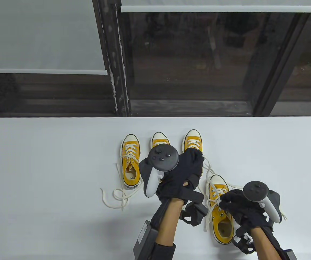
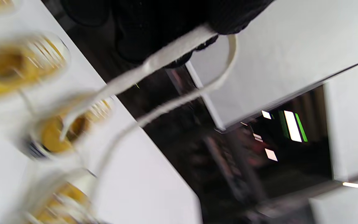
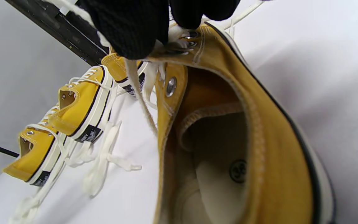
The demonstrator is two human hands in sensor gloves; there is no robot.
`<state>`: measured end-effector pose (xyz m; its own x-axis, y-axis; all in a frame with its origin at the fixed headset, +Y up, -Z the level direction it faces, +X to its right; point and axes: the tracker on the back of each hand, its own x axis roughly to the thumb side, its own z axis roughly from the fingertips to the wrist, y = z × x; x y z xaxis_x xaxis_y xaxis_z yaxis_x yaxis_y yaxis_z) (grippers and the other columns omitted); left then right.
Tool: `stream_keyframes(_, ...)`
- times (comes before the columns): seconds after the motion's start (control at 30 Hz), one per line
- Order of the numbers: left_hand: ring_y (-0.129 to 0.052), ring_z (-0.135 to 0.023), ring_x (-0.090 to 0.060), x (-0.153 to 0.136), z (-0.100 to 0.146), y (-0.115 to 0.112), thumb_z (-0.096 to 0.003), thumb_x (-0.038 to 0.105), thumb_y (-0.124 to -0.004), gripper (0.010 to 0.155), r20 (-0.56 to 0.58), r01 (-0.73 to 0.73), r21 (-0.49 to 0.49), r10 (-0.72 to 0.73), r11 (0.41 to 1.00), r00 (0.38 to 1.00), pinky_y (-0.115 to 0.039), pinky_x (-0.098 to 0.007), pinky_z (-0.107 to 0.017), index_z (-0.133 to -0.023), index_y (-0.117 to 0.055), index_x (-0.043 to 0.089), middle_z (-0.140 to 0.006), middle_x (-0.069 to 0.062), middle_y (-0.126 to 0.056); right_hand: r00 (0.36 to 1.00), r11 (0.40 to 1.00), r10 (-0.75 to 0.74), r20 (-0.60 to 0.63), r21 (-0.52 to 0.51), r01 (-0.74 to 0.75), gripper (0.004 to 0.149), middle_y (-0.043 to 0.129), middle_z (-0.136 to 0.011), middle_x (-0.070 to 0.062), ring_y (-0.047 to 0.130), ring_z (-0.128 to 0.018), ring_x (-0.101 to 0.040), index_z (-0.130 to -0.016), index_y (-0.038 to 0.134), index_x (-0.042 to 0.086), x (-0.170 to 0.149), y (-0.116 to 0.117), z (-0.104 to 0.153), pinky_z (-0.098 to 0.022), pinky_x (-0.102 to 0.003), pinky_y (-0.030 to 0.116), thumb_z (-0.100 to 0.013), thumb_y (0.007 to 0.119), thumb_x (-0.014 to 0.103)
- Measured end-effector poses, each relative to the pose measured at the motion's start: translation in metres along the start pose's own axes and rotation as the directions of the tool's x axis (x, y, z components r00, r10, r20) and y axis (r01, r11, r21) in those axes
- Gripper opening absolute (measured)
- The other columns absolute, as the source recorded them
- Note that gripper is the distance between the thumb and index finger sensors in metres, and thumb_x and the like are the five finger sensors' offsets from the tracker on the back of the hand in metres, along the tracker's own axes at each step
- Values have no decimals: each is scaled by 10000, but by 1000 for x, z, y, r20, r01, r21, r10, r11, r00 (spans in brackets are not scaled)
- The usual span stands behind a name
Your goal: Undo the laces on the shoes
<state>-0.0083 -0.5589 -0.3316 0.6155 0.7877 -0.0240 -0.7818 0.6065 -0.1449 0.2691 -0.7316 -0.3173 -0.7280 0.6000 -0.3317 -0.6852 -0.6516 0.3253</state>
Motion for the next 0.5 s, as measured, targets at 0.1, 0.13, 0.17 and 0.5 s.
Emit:
stream_keyframes(0.1,-765,-984,-319,-17,-8,-20,-614,360,-726,551,-158,350,67,-336,934,928,-534,-636,-759,-1112,-572,179,-1071,-85,-740,999,999,-33,-18,16,33,369,412,-1144,-2,421,-1083,-285,-942,711,313,-3,1,-2,-795,-584,373,-612,759,472)
stream_keyframes(0.13,-727,-1016,-332,-22,-10,-31,-613,349,-737,616,-165,416,6,-410,909,897,-517,-646,-765,-1154,-495,182,-1131,-98,-669,999,999,-41,-21,19,42,368,413,-1143,1,425,-1082,-286,-933,715,308,-4,0,-3,-794,-583,378,-611,758,480)
stream_keyframes(0.17,-677,-1049,-351,-27,-11,-44,-614,347,-740,673,-149,437,-75,-444,896,884,-496,-654,-771,-1180,-417,176,-1180,-113,-589,998,998,-62,-31,18,63,360,423,-1137,-1,434,-1079,-288,-924,723,305,-6,-1,-4,-791,-582,388,-616,749,489)
stream_keyframes(0.5,-781,-968,-301,-51,-20,-144,-613,404,-770,441,-119,240,-512,-345,825,931,-501,-648,-774,-1008,-754,209,-958,-47,-839,943,939,-327,-65,92,331,368,420,-1143,-76,440,-1060,-361,-994,709,223,-20,-6,-7,-765,-582,428,-664,659,375)
